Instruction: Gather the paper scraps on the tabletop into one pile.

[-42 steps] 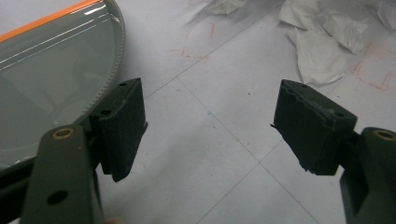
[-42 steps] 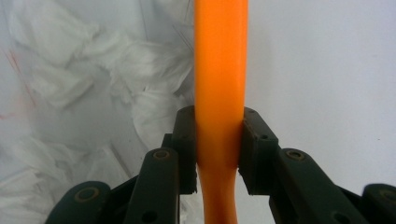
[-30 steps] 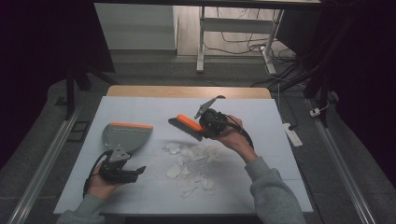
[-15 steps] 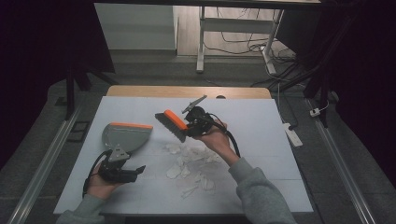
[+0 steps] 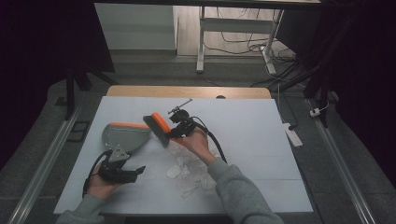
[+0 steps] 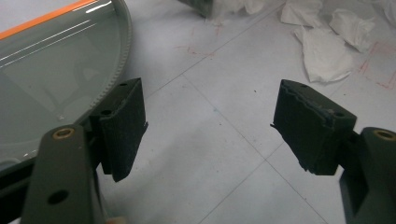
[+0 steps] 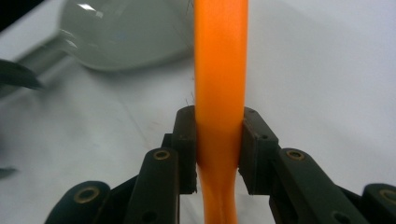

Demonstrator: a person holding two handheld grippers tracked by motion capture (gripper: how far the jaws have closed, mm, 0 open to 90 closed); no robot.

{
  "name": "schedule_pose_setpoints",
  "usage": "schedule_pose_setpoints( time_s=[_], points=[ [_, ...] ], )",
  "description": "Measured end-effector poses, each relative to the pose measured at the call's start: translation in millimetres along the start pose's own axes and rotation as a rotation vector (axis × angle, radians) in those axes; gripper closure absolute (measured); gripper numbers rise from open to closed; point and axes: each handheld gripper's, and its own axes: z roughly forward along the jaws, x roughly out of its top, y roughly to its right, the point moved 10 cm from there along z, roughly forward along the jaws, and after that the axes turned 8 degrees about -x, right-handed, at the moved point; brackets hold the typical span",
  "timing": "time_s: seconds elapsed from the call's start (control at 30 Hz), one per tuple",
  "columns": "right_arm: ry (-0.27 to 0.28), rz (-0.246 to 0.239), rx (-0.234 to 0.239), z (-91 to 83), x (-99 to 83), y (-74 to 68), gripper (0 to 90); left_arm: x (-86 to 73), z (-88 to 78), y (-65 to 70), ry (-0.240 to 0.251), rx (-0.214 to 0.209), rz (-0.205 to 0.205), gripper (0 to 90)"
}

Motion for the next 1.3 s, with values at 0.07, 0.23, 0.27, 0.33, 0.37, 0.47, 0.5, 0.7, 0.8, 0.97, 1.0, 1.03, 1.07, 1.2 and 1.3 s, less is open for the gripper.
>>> schedule_pose_setpoints(
  time_s=[0.07, 0.23, 0.27, 0.33, 0.37, 0.47, 0.5, 0.7, 0.8, 0.97, 1.0, 1.03, 1.07, 1.2, 1.3],
  points=[
    [-0.013, 0.006, -0.013, -6.1, -8.1, 5.5, 70.6, -0.8, 0.8, -0.4, -0.005, -0.002, -0.001, 26.4],
    [-0.053, 0.002, -0.035, -29.8, -37.9, 15.1, 70.6, -1.2, 2.2, 2.1, -0.017, -0.006, 0.016, 26.3],
    [-0.053, -0.003, -0.045, -35.7, -41.7, 17.1, 70.6, -1.1, 2.1, 2.3, -0.017, -0.006, 0.016, 26.3],
    [-0.059, -0.014, -0.056, -47.1, -48.6, 19.4, 70.6, -1.0, 1.7, 2.2, -0.014, -0.004, 0.014, 26.3],
    [-0.059, -0.023, -0.063, -52.4, -51.4, 20.3, 70.6, -1.0, 1.5, 2.1, -0.014, -0.003, 0.013, 26.4],
    [-0.021, -0.04, -0.063, -68.5, -51.9, 21.5, 70.6, -1.6, 1.9, 1.1, -0.018, -0.004, 0.013, 26.4],
    [0.003, -0.044, -0.068, -74.0, -49.2, 21.3, 70.6, -1.7, 2.0, 1.1, -0.017, -0.006, 0.013, 26.3],
    [0.109, -0.076, -0.05, -101.2, -36.3, 9.5, 70.6, -2.0, 0.8, 0.9, -0.009, -0.001, 0.005, 26.2],
    [0.134, -0.071, -0.032, -111.5, -36.3, 6.8, 70.6, -2.6, 0.3, -0.3, -0.014, 0.001, 0.007, 26.2],
    [0.111, -0.085, -0.024, -115.3, -48.7, 3.3, 70.6, -2.4, 0.0, -0.9, -0.01, 0.005, 0.001, 26.2],
    [0.102, -0.091, -0.016, -114.3, -52.2, 1.3, 70.6, -2.4, 0.1, -1.0, -0.01, 0.005, 0.0, 26.2],
    [0.096, -0.088, 0.004, -113.7, -55.4, -2.3, 70.6, -2.6, 0.0, -1.2, -0.011, 0.006, 0.0, 26.3],
    [0.092, -0.091, 0.02, -113.3, -58.1, -5.8, 70.6, -2.7, -0.1, -1.5, -0.011, 0.007, -0.002, 26.2],
    [0.072, -0.121, 0.068, -112.1, -69.4, -24.4, 70.6, -3.2, -1.7, -3.4, -0.006, 0.008, -0.008, 26.2],
    [0.041, -0.144, 0.083, -104.7, -79.6, -36.8, 70.6, -3.9, -3.5, -6.2, -0.001, 0.012, -0.015, 26.2]
  ],
)
